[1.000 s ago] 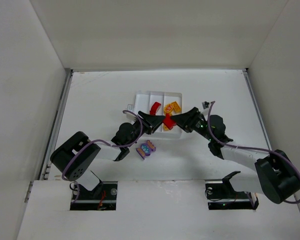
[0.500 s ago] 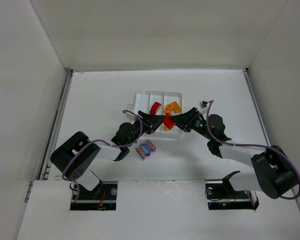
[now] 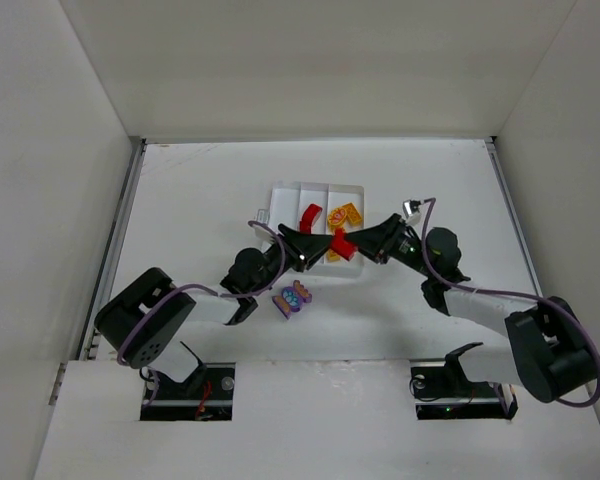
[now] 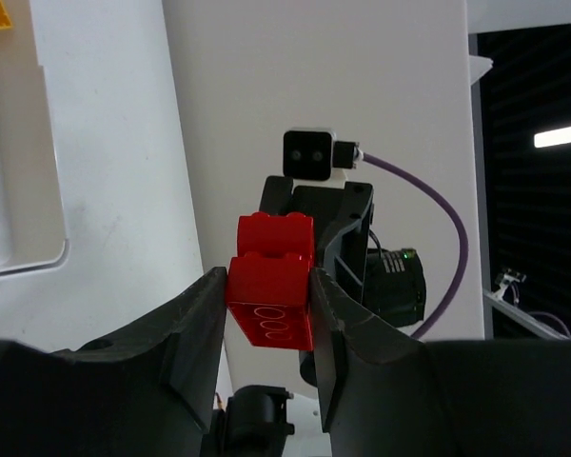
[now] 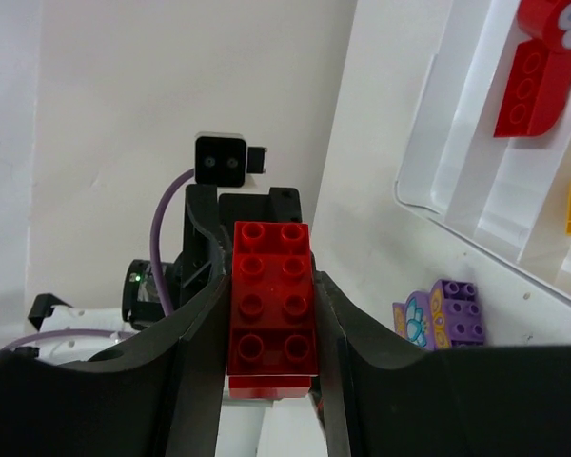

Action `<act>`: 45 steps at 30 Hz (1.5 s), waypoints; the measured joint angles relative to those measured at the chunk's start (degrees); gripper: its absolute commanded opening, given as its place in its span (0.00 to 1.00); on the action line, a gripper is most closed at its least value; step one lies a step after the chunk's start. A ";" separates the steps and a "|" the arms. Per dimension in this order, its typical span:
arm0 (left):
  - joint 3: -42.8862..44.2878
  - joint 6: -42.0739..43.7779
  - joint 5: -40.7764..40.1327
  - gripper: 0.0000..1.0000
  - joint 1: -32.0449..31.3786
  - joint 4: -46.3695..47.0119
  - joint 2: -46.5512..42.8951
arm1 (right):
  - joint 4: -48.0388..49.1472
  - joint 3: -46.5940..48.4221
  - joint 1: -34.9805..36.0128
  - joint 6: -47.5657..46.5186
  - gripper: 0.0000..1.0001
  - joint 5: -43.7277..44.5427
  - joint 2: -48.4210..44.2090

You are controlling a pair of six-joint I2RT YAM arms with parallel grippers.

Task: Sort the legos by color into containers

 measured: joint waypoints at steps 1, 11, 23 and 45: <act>-0.42 -0.02 0.44 0.08 -0.07 0.11 -0.55 | 0.02 0.00 -0.24 0.00 0.31 -0.85 -0.20; -4.59 1.95 2.82 0.07 2.38 -2.32 -3.02 | 0.35 0.81 -6.12 0.15 0.32 3.82 -0.28; 0.28 12.39 -1.27 0.09 9.66 -18.97 -13.88 | -1.75 1.11 -4.66 -2.73 0.33 6.40 -0.90; 34.71 52.83 -19.74 0.10 2.99 -58.66 6.14 | -20.26 -0.74 -2.01 -16.24 0.35 16.24 -17.11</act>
